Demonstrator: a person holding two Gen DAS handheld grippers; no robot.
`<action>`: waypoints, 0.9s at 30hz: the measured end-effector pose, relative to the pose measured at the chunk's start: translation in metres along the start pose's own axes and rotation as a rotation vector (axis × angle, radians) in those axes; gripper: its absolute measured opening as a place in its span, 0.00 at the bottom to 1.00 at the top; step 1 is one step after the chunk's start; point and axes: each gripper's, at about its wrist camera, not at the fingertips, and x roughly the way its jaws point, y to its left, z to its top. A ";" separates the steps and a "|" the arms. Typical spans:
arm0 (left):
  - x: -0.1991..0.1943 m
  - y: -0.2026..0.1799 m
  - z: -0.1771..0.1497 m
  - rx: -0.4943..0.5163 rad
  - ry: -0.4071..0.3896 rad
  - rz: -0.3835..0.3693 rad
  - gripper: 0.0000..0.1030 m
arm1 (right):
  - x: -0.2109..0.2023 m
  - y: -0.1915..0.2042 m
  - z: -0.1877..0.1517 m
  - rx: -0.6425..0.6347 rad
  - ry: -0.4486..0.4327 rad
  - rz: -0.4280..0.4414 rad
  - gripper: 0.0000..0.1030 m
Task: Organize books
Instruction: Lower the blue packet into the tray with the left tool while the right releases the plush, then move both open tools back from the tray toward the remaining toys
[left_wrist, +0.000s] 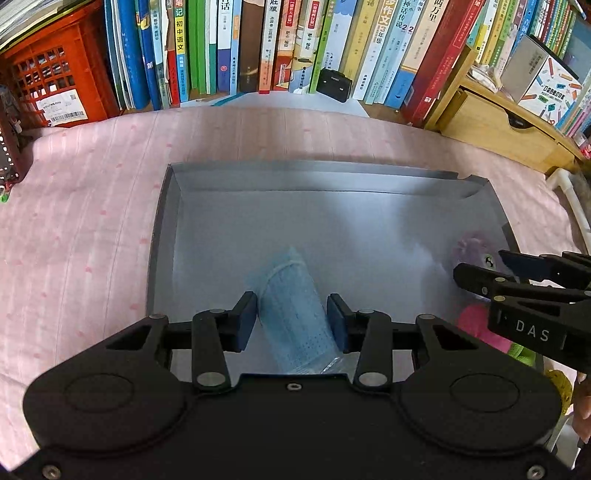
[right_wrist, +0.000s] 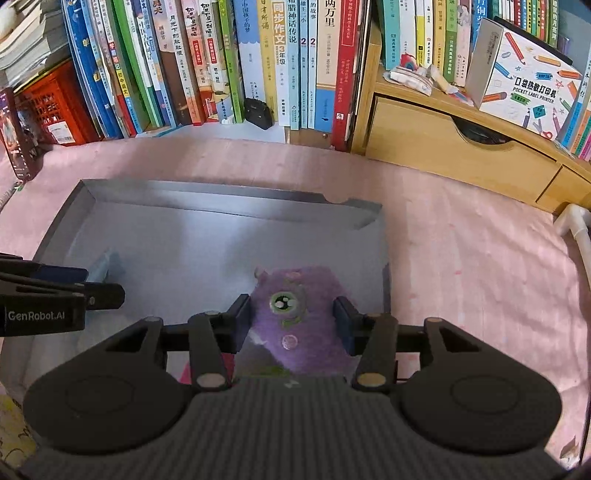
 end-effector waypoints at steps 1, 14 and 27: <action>0.000 0.000 0.000 0.002 -0.003 -0.001 0.39 | 0.000 0.000 0.000 0.000 -0.001 0.000 0.54; -0.038 -0.002 -0.013 -0.001 -0.112 -0.005 0.67 | -0.030 0.002 -0.007 -0.011 -0.087 0.028 0.81; -0.133 -0.014 -0.089 0.131 -0.331 -0.051 0.78 | -0.133 -0.011 -0.068 -0.057 -0.360 0.056 0.86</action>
